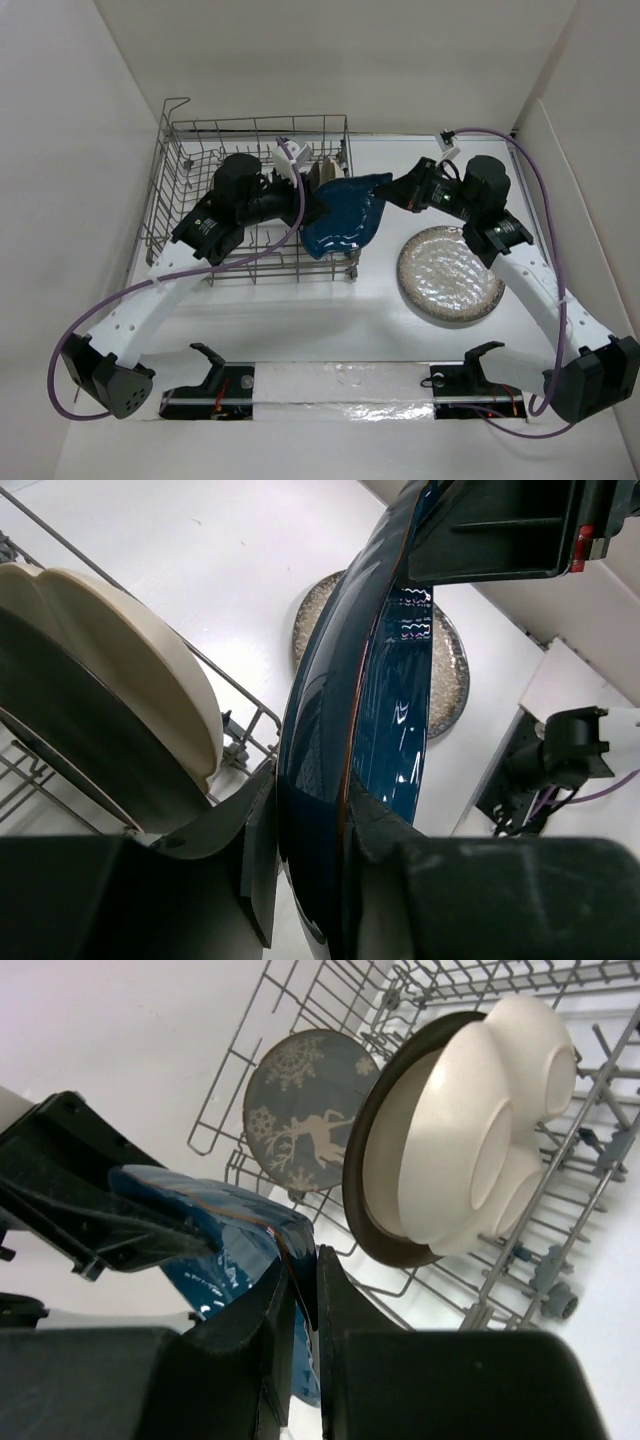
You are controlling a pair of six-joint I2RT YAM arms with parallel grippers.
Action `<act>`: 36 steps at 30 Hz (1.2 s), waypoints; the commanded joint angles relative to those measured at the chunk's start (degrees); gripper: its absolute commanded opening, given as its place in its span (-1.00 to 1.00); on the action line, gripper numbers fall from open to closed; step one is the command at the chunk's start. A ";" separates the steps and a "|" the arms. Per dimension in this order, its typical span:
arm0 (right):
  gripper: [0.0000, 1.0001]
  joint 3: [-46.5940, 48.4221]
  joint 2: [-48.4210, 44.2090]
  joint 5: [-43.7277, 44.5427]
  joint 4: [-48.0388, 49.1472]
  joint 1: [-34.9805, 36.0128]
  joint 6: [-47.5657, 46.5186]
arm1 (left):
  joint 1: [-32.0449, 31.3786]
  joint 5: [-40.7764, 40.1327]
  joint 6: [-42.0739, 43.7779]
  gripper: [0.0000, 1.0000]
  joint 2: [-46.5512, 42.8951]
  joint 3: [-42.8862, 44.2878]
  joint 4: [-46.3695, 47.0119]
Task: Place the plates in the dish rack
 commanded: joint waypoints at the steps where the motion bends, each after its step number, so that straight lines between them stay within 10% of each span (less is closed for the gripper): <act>1: -1.00 2.21 -0.77 -3.57 11.51 1.04 4.32 | 0.07 0.39 1.16 -1.00 -1.19 0.02 3.64; 7: -1.00 0.10 1.25 -2.34 13.71 2.27 5.28 | 0.07 -4.07 0.63 -1.00 -3.82 0.81 2.32; 13: 0.33 0.36 2.23 -0.50 12.92 3.33 4.15 | 0.07 -13.04 -1.04 -1.00 -8.56 -0.07 2.68; 16: 0.48 0.53 1.61 -0.32 12.66 3.33 3.53 | 0.59 -18.32 -1.66 -1.00 -10.76 -0.16 2.77; 36: 0.59 -12.20 -11.75 3.37 6.33 -2.91 -4.03 | 5.34 -55.24 0.01 -1.00 -11.92 -2.96 -1.37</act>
